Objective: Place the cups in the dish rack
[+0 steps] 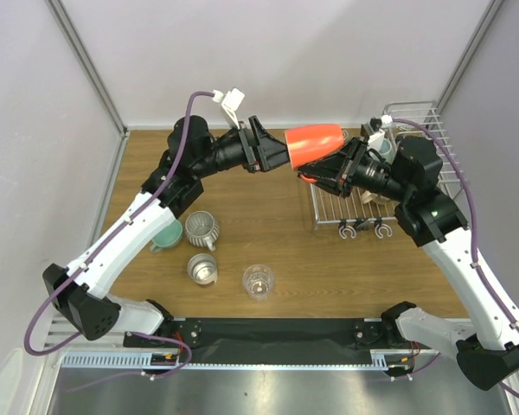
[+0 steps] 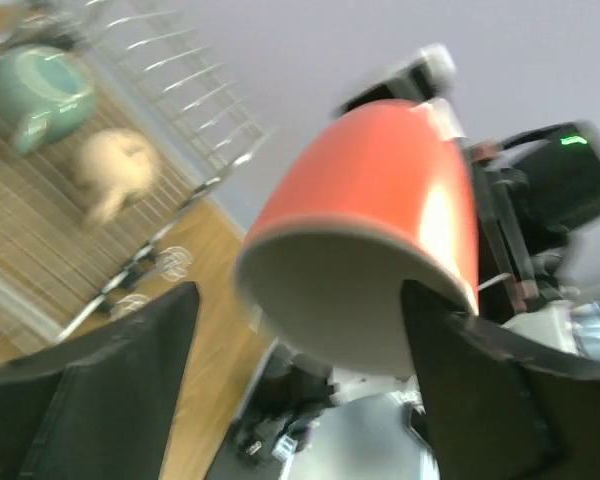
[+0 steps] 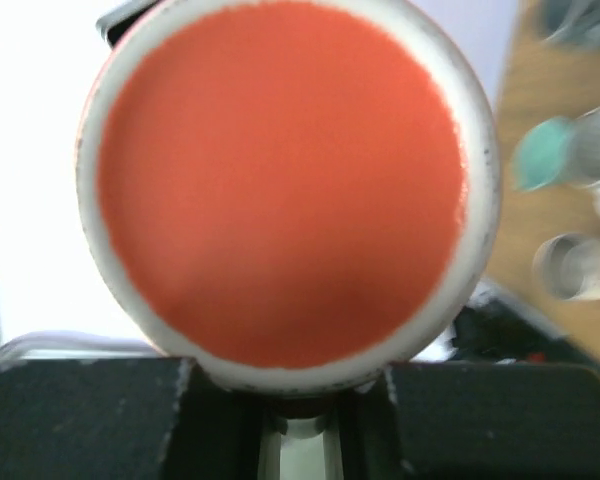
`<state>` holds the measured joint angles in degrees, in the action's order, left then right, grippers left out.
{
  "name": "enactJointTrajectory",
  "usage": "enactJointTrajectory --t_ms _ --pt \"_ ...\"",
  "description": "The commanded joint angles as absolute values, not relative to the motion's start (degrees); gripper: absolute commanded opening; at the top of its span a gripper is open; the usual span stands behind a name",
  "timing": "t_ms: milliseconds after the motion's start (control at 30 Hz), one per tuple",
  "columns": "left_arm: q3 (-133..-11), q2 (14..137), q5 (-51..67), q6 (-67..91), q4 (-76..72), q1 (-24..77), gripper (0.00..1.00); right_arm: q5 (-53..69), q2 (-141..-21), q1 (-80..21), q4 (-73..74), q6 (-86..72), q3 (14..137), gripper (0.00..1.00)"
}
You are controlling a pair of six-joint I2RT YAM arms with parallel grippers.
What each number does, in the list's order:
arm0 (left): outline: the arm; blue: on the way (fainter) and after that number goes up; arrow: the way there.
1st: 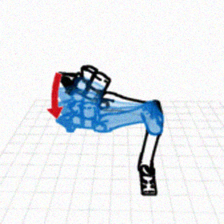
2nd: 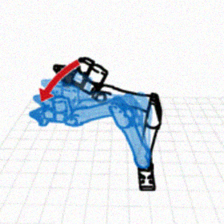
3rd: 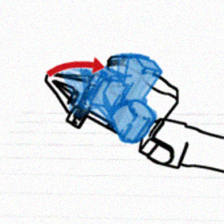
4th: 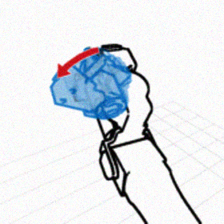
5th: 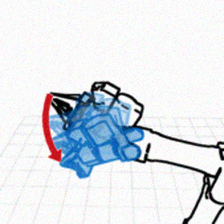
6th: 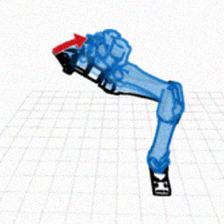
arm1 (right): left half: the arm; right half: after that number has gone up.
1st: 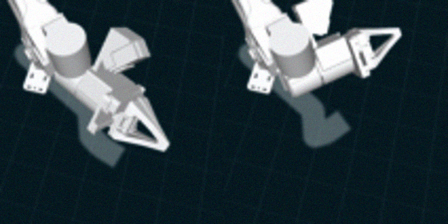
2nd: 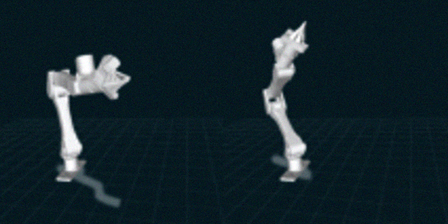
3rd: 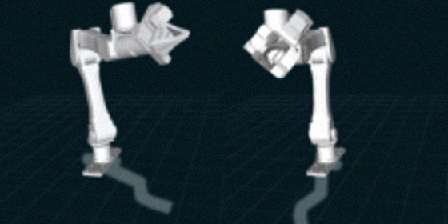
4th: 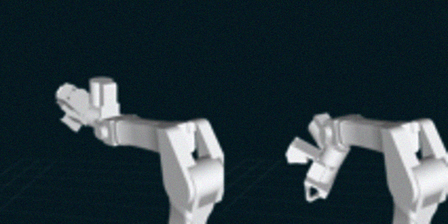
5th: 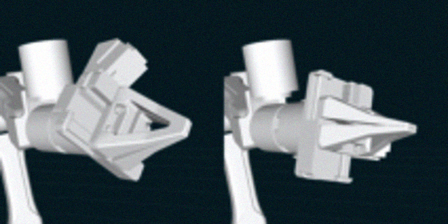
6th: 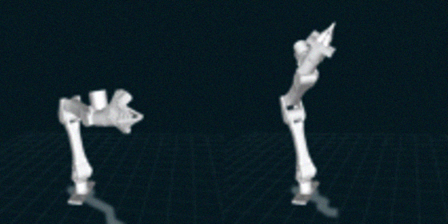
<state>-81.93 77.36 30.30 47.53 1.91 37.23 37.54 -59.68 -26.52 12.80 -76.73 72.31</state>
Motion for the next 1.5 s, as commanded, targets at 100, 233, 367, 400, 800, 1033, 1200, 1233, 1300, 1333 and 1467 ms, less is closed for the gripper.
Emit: enactJointTrajectory --t_ms 100,233,367,400,800,1033,1200,1233,1300,1333,1467 --pt "-85.52 70.16 15.19 40.52 26.03 31.83 0.97 22.88 -61.43 -26.46 28.99 -58.11 80.68 0.00" --pt "-81.05 64.26 8.62 41.48 32.78 27.43 1.00 14.35 -63.45 -26.54 34.52 -51.25 82.26 0.00" --pt "-80.60 61.18 4.75 40.61 38.05 26.46 1.00 -1.00 -66.62 -26.89 37.97 -45.45 84.46 0.00" --pt "-80.33 60.13 4.66 40.00 39.36 26.46 0.99 -4.10 -67.23 -27.07 37.27 -42.74 84.55 0.00" --pt "-75.31 54.31 9.22 38.51 47.10 26.46 0.97 -31.20 -86.30 -28.74 33.68 -34.72 88.15 0.00" --pt "-80.05 57.04 9.41 32.35 52.73 26.46 0.97 -37.70 -97.63 -29.09 32.34 -30.85 92.54 0.00" --pt "-84.63 60.55 5.63 26.46 59.06 26.46 0.98 -38.41 -104.04 -29.09 29.71 -28.57 94.48 0.00" --pt "-84.90 60.64 6.06 26.02 59.32 26.46 0.99 -38.58 -104.93 -29.09 29.27 -28.04 94.74 0.00" --pt "-84.99 60.47 6.59 25.14 58.71 26.46 0.99 -38.76 -106.52 -28.65 28.30 -27.60 95.71 0.00" --pt "-84.56 60.21 7.37 25.05 58.28 26.46 1.00 -38.50 -107.83 -28.48 28.30 -27.77 95.97 0.00" --pt "-84.11 61.25 8.87 24.87 56.51 26.37 1.00 -36.65 -109.51 -25.76 25.59 -27.86 95.36 0.00"
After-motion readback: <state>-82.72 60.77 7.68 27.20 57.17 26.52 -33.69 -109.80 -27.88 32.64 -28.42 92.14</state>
